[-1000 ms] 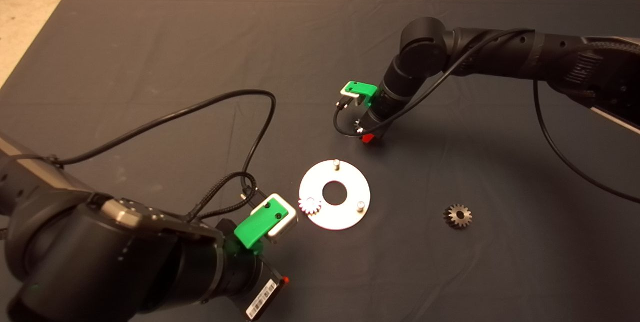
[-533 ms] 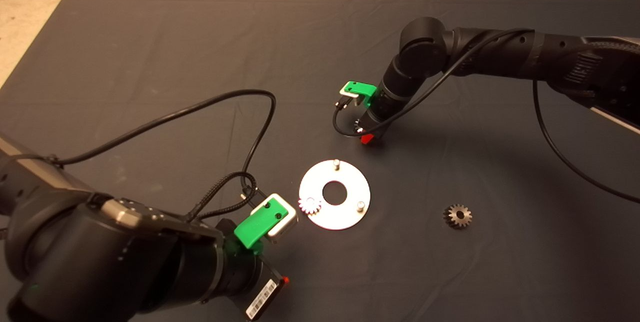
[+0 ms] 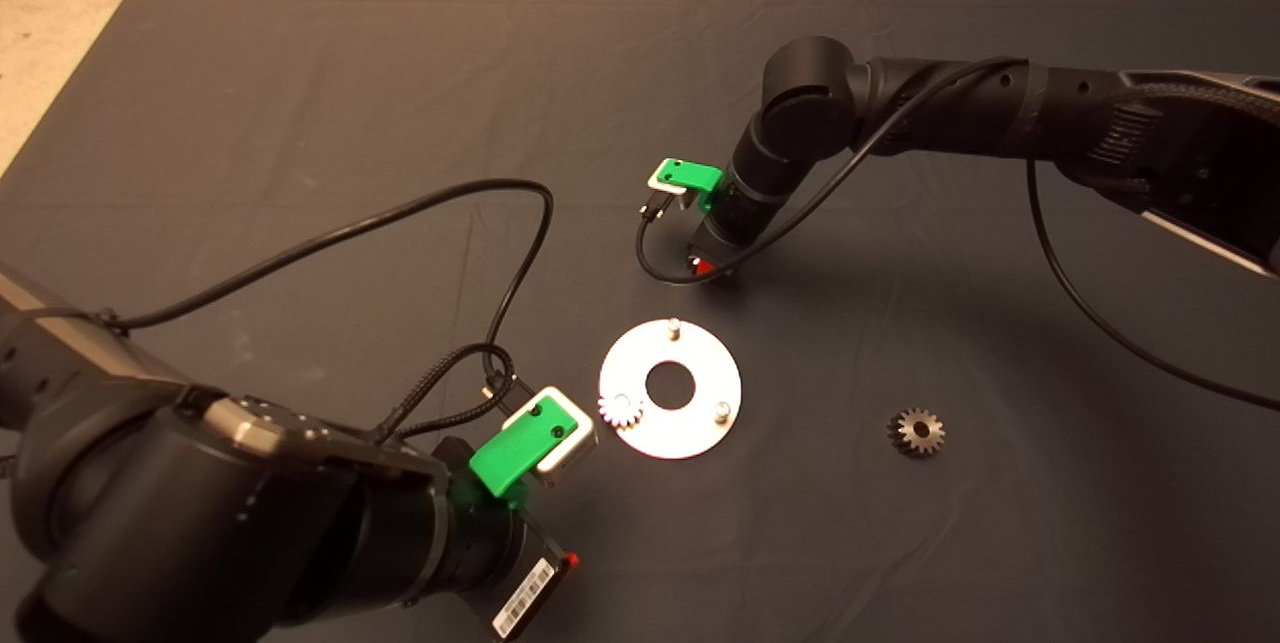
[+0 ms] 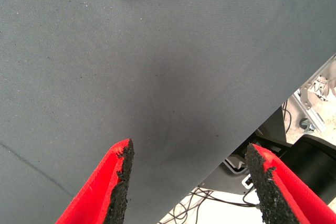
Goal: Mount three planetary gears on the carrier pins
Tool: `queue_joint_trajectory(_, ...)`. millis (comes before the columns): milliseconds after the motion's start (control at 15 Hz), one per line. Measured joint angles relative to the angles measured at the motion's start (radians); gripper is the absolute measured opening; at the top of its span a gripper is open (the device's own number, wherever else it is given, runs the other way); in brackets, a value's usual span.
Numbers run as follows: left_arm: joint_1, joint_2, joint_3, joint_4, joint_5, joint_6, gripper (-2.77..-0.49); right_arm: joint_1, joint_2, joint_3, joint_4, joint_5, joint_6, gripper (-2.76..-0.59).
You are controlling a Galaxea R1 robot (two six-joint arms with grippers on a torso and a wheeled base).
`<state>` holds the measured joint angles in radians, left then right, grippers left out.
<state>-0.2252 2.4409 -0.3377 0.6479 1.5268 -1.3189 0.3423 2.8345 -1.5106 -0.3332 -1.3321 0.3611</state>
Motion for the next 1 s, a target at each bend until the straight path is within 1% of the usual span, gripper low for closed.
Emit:
queue_joint_trajectory(133,0.0,0.001,0.0,0.0,0.0,0.0,-1.8,0.001,-0.001,0.0,0.0,-0.001,0.002,-2.22)
queue_joint_trajectory(267,0.0,0.0,0.0,0.0,0.0,0.0,-1.8,0.001,0.0,0.002,0.0,-0.016,0.001,-2.24)
queue_joint_trajectory(333,0.0,0.0,0.0,0.0,0.0,0.0,-1.8,0.001,-0.001,0.006,0.0,-0.022,0.001,-2.26)
queue_joint_trajectory(400,0.0,0.001,0.0,0.0,0.0,0.0,-1.8,0.001,-0.001,0.009,-0.001,-0.024,0.001,-2.26)
queue_joint_trajectory(467,0.0,0.001,0.0,0.0,0.0,0.0,-1.8,0.001,-0.005,0.016,-0.002,-0.03,0.001,-2.28)
queue_joint_trajectory(533,0.0,0.0,0.0,0.0,0.0,0.0,-1.8,0.001,-0.009,0.022,-0.004,-0.036,0.002,-2.35)
queue_joint_trajectory(800,0.0,0.0,0.0,0.0,0.0,0.0,-1.8,0.001,-0.009,0.026,-0.006,-0.039,0.002,-2.39)
queue_joint_trajectory(1000,0.0,0.0,0.0,0.0,0.0,0.001,-1.8,0.001,-0.017,0.03,-0.006,-0.037,0.002,-2.42)
